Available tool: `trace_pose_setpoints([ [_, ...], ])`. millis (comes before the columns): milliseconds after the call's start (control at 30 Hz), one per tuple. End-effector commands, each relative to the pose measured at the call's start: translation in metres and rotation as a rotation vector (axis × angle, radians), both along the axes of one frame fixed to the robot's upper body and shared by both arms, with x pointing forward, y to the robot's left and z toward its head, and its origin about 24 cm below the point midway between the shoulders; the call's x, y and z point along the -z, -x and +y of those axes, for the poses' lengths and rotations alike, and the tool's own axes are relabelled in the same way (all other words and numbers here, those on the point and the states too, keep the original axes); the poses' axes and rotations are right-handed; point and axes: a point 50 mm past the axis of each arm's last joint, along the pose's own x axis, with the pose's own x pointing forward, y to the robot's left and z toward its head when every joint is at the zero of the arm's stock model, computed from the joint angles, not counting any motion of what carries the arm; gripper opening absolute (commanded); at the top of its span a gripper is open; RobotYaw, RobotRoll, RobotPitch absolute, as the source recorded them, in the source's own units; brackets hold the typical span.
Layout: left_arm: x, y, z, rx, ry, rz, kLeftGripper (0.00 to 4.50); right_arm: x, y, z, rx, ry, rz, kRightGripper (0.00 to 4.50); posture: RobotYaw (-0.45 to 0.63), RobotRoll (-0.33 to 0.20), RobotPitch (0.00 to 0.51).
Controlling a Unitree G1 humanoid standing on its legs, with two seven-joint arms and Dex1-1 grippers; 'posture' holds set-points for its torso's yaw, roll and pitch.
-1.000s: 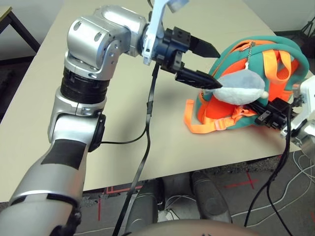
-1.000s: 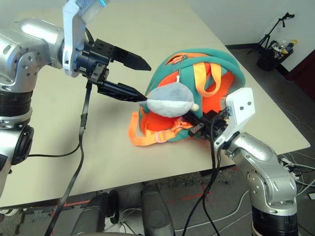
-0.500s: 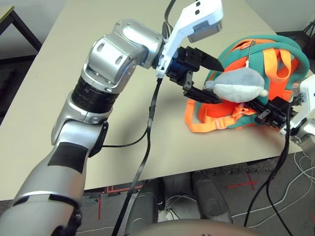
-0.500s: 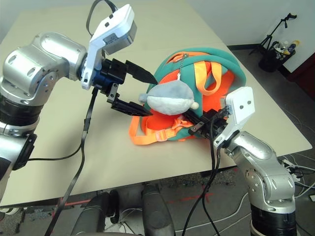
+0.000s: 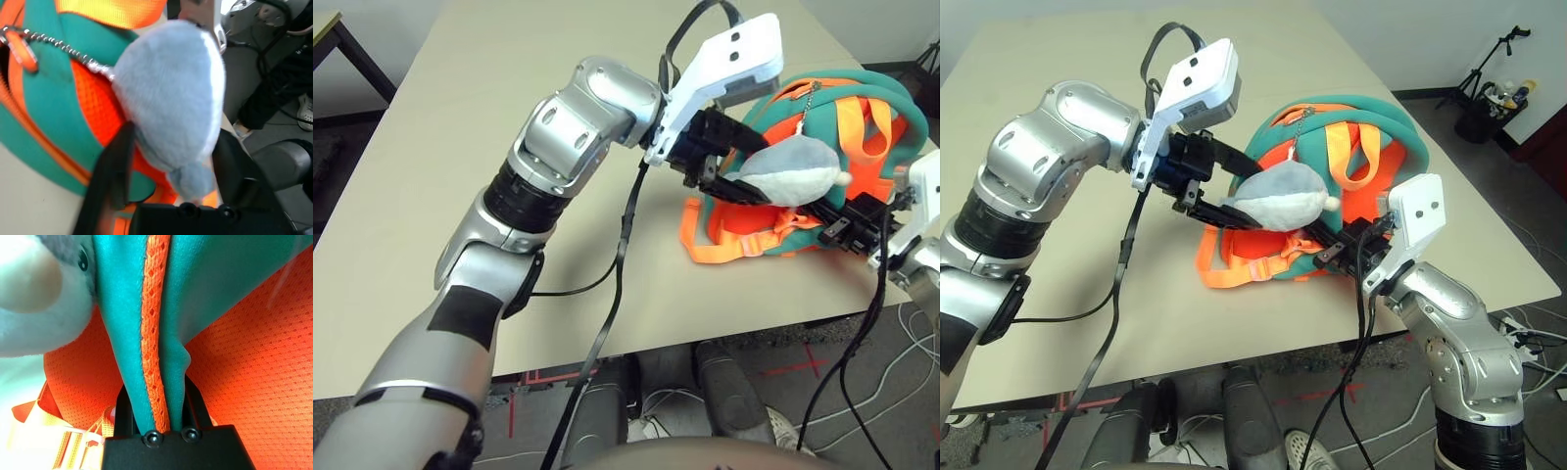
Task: Put the pencil case into the backpack and zip it.
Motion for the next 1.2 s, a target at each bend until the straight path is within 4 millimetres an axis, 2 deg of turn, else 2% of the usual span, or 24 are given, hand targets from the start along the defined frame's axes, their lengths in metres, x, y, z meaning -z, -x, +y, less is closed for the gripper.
trace_pose_setpoints([
  [33, -0.013, -0.005, 0.003, -0.033, 0.048, -0.041, 1.31, 0.006, 0.001, 0.008, -0.037, -0.008, 0.023, 0.21, -0.14, 0.0, 0.181],
  [133, -0.028, -0.014, 0.009, -0.086, 0.107, -0.056, 0.41, 0.006, 0.0, 0.009, -0.04, -0.009, 0.024, 0.21, -0.14, 0.0, 0.18],
  [200, -0.035, -0.016, 0.012, -0.095, 0.13, -0.054, 0.07, 0.006, 0.0, 0.009, -0.04, -0.009, 0.024, 0.21, -0.14, 0.0, 0.18],
  [300, -0.052, -0.019, 0.022, -0.117, 0.206, -0.029, 0.07, 0.007, 0.0, 0.009, -0.043, -0.009, 0.025, 0.21, -0.14, 0.0, 0.179],
  [367, -0.056, -0.019, 0.028, -0.125, 0.244, -0.015, 0.07, 0.007, 0.0, 0.009, -0.044, -0.009, 0.027, 0.21, -0.13, 0.0, 0.178],
  [600, -0.056, -0.022, 0.05, -0.186, 0.371, 0.063, 0.07, 0.01, 0.0, 0.011, -0.049, -0.013, 0.031, 0.21, -0.13, 0.0, 0.175],
  [833, -0.056, -0.02, 0.067, -0.264, 0.399, 0.192, 0.07, 0.012, 0.001, 0.011, -0.046, -0.015, 0.032, 0.21, -0.13, 0.0, 0.174],
  [1200, -0.055, -0.025, 0.105, -0.456, 0.557, 0.359, 0.07, 0.012, 0.0, 0.009, -0.042, -0.014, 0.033, 0.21, -0.12, 0.0, 0.178],
])
